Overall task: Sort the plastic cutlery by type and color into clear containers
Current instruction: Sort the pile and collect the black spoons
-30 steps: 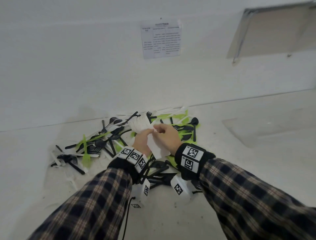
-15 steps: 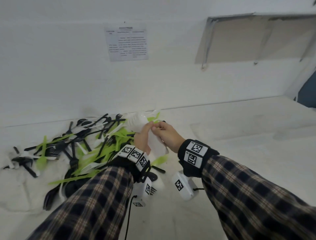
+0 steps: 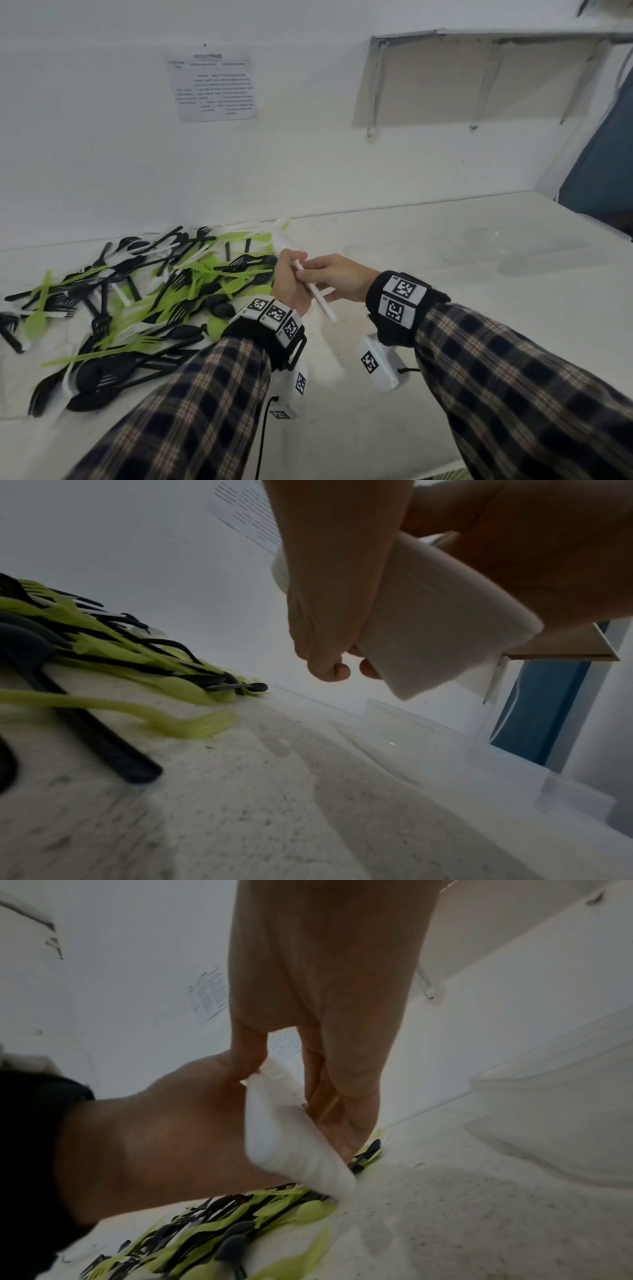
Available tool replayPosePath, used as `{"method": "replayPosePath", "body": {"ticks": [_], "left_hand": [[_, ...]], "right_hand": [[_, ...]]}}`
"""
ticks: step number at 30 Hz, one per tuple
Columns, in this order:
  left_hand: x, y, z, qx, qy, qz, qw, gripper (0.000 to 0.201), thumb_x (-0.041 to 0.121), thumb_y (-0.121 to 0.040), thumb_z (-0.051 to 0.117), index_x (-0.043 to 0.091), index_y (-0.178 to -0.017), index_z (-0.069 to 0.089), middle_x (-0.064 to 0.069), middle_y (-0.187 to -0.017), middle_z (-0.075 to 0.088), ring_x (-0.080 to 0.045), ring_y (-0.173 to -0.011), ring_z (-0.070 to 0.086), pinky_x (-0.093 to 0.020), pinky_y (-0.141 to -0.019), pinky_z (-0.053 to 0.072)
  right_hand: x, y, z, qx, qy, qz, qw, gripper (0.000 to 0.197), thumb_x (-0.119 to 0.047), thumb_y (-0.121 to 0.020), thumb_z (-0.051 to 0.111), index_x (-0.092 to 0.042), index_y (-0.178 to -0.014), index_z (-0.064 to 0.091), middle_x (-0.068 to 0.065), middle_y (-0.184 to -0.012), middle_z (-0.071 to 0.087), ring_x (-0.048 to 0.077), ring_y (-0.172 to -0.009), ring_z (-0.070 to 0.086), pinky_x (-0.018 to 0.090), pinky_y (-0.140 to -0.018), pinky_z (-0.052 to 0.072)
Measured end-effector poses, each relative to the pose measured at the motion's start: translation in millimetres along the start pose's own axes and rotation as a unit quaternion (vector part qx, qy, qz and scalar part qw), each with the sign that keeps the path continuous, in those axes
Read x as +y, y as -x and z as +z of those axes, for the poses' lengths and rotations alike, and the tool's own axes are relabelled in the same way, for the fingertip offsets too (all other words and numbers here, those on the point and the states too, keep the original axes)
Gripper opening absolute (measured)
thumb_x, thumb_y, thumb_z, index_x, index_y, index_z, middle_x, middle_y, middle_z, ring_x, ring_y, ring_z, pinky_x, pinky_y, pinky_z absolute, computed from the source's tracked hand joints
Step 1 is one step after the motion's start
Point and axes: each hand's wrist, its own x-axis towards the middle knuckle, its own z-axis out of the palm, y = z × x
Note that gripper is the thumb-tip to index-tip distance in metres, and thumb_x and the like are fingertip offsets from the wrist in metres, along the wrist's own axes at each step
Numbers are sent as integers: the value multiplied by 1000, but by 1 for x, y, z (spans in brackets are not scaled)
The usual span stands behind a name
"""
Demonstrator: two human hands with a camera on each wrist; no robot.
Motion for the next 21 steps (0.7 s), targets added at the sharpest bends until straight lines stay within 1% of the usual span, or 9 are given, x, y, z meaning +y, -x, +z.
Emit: {"method": "replayPosePath", "body": {"ticks": [2,4,6,8,10,13,16,18,21], "left_hand": [[-2,-4,5,-22,-33,-4,999,27,28,-96,30,16,-77,45,-5,-72,48,-14,-44,55,-23,-46,47],[-2,-3,9,-37,-45,-15,998,27,28,-96,30,13,-78,46,-7,-76,47,-15,-48,56,-25,-49,48],[-3,-3,12,-71,-57,-6,996,24,28,-87,40,6,-87,49,-12,-87,55,-22,-68,62,-29,-59,51],[-1,-5,15,-102,-90,17,991,34,28,-79,47,5,-102,53,-16,-107,60,-28,-93,64,-35,-70,53],[-2,-6,21,-130,-143,15,981,40,39,-89,48,9,-115,55,-12,-122,59,-24,-107,61,-36,-86,49],[-7,-12,30,-132,-237,55,961,79,70,-84,38,16,-141,36,-3,-141,45,-15,-123,46,-35,-98,37],[-13,-21,43,-89,-311,91,942,75,52,-90,48,11,-148,23,-6,-148,36,-21,-136,34,-36,-106,34],[-17,-32,51,-79,-393,96,911,84,41,-86,62,10,-150,17,-8,-152,29,-22,-139,28,-34,-110,28],[-20,-40,65,-79,-524,103,842,104,41,-76,75,12,-151,9,-3,-157,15,-18,-144,16,-32,-114,20]], "right_hand": [[1,0,-6,4,8,5,1000,24,-21,-90,59,-11,-111,62,2,-94,64,15,-87,61,30,-77,52],[0,1,-13,4,16,9,1000,22,-18,-88,62,-13,-109,63,-1,-89,65,13,-83,63,26,-71,51],[-2,3,-21,11,31,13,999,22,-18,-86,63,-15,-107,63,-1,-92,67,13,-84,65,22,-64,49],[-4,4,-31,20,60,12,998,24,-18,-83,65,-16,-107,64,-3,-96,68,11,-84,66,21,-61,47],[-8,4,-42,37,91,12,995,31,-21,-81,67,-13,-111,63,-6,-93,66,8,-80,63,21,-62,46],[-12,4,-67,83,144,22,986,36,-24,-80,67,-12,-114,62,-8,-89,60,10,-84,57,27,-70,50],[-13,7,-99,127,191,38,973,38,-27,-79,70,-16,-114,59,1,-110,62,19,-105,57,37,-88,51],[-9,7,-122,148,217,53,963,42,-26,-76,72,-16,-115,59,2,-114,63,21,-105,59,38,-88,50],[-1,5,-152,158,294,65,940,58,-26,-72,75,-13,-125,56,1,-121,59,20,-106,57,31,-84,47]]}}
